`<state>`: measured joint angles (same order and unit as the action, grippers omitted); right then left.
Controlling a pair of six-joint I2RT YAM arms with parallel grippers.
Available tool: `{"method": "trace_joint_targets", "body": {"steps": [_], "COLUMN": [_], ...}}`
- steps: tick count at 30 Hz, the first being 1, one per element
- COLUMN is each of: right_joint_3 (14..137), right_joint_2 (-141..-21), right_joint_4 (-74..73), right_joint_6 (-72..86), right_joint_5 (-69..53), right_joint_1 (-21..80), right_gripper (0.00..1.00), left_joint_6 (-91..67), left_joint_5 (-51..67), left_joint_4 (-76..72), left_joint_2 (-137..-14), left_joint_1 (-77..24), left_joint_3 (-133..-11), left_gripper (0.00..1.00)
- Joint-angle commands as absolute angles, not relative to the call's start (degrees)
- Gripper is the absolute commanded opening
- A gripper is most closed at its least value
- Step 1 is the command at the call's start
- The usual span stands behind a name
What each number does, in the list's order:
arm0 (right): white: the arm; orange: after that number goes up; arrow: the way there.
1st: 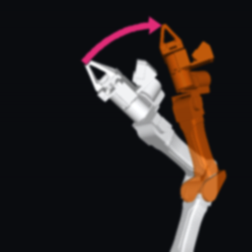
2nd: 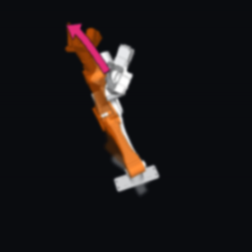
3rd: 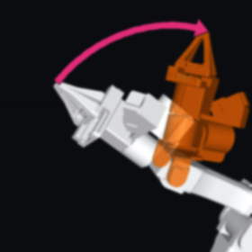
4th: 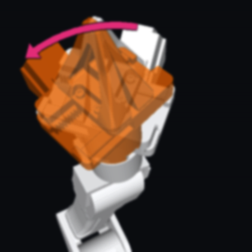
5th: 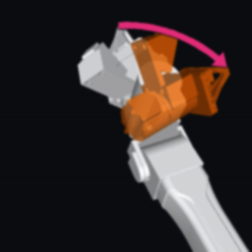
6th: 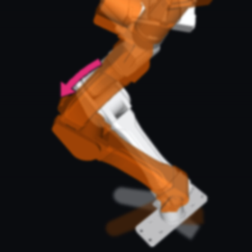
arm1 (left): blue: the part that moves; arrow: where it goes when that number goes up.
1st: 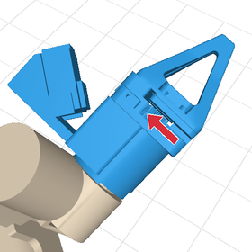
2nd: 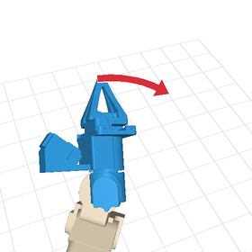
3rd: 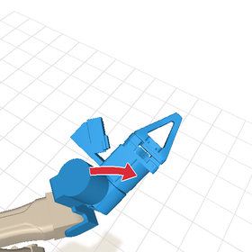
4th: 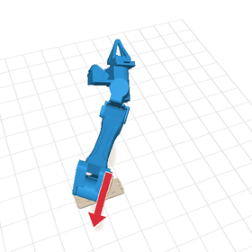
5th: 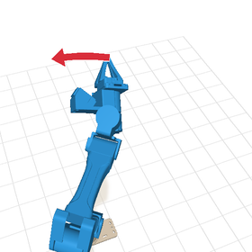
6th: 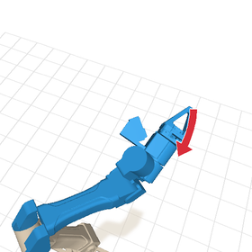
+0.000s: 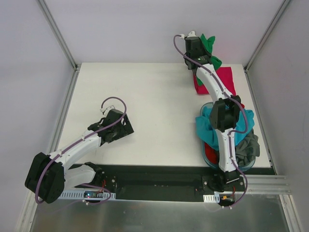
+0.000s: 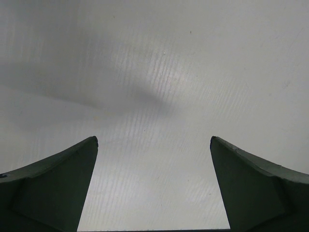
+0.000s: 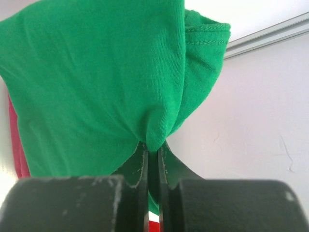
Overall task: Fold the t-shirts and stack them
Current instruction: Put the neatly folded tshirt into the corner of the board with the right arm
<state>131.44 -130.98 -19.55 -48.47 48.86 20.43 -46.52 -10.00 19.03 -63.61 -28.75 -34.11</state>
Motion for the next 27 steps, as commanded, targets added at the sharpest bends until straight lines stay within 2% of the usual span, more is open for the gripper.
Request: {"method": "trace_joint_targets", "body": {"steps": [1, 15, 20, 27], "right_joint_3": [131.4, 131.5, 132.0, 134.0], "right_joint_2": [-127.5, -131.3, -130.3, -127.8], "right_joint_4": [-20.2, -24.0, -24.1, -23.9], "right_joint_6": [-44.2, -31.4, -31.2, -35.1], "right_joint_5": [47.4, 37.0, 33.3, 36.7], "right_joint_1": [18.5, 11.5, 11.5, 13.7], "right_gripper": [0.01, 0.01, 0.0, 0.01], "left_joint_6": [-45.7, -45.3, -45.2, -45.2], "left_joint_5": [-11.8, -12.1, -12.4, -12.5], "left_joint_4": [19.7, 19.8, 19.7, 19.7], "left_joint_2": [-63.8, -66.3, -66.3, -65.6], "left_joint_1": [-28.1, -28.1, -28.1, -28.1], "left_joint_3": [-33.8, -35.2, -35.4, -35.1], "left_gripper": [0.99, 0.99, 0.99, 0.99]}}
